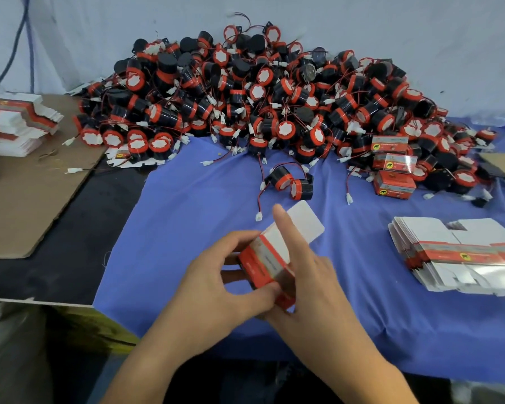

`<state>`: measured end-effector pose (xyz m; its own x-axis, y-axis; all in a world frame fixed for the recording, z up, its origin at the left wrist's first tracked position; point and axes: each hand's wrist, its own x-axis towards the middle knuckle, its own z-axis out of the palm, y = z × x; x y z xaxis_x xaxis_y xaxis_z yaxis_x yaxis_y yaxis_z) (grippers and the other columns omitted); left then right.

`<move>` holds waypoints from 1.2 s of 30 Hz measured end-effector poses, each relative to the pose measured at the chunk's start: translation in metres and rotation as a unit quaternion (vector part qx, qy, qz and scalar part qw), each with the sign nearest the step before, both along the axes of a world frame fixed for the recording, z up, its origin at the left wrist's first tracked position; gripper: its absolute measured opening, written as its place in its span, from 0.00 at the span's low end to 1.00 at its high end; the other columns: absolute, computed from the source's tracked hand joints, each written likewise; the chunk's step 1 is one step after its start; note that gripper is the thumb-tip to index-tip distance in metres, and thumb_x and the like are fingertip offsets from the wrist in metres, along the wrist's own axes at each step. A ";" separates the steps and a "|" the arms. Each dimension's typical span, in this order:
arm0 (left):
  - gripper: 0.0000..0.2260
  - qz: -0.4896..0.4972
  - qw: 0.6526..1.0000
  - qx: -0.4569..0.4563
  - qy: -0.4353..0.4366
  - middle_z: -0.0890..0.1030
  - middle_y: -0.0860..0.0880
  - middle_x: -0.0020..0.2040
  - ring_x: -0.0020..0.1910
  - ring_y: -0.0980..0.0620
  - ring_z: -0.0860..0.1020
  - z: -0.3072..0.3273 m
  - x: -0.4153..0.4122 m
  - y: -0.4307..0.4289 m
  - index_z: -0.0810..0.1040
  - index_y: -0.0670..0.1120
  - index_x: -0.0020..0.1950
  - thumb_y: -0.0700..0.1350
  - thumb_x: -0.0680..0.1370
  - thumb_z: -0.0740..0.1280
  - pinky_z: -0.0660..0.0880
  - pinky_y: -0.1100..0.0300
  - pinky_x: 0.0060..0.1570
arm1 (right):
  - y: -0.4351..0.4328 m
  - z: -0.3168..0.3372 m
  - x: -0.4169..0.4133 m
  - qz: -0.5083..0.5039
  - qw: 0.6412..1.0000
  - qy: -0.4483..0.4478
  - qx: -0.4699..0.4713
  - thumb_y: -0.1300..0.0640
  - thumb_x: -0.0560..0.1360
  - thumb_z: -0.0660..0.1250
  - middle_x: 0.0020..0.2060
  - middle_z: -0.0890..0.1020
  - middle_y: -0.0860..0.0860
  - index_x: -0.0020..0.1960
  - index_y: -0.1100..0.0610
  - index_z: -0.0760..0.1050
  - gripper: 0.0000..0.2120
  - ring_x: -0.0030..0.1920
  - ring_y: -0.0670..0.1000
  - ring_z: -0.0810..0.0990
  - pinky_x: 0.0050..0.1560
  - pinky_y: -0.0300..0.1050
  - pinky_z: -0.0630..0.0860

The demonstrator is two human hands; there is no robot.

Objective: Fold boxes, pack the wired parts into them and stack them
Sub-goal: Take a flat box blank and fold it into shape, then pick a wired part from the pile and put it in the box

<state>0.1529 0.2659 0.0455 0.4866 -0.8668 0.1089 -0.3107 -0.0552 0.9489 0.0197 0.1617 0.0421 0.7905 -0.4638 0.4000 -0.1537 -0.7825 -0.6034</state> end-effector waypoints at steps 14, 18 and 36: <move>0.29 -0.002 0.987 0.138 -0.081 0.74 0.74 0.61 0.64 0.74 0.70 -0.077 0.047 -0.013 0.68 0.69 0.64 0.51 0.68 0.76 0.70 0.70 0.62 | -0.028 -0.092 0.002 -0.090 0.936 -0.018 0.340 0.61 0.72 0.77 0.54 0.84 0.42 0.62 0.44 0.77 0.23 0.55 0.43 0.83 0.57 0.42 0.80; 0.36 -0.045 0.991 0.109 0.056 0.71 0.71 0.70 0.71 0.69 0.68 -0.066 0.076 0.001 0.66 0.62 0.74 0.38 0.72 0.75 0.68 0.69 0.67 | -0.057 -0.076 -0.003 -0.115 0.910 -0.066 0.394 0.44 0.67 0.74 0.55 0.84 0.45 0.64 0.44 0.77 0.26 0.55 0.42 0.83 0.53 0.36 0.79; 0.11 -0.080 0.948 0.162 0.261 0.83 0.37 0.59 0.56 0.46 0.83 -0.046 0.102 -0.265 0.80 0.34 0.60 0.33 0.79 0.64 0.81 0.60 0.54 | -0.222 -0.102 0.127 -0.305 0.903 -0.084 0.290 0.51 0.70 0.71 0.41 0.82 0.32 0.53 0.40 0.77 0.13 0.45 0.36 0.81 0.34 0.27 0.73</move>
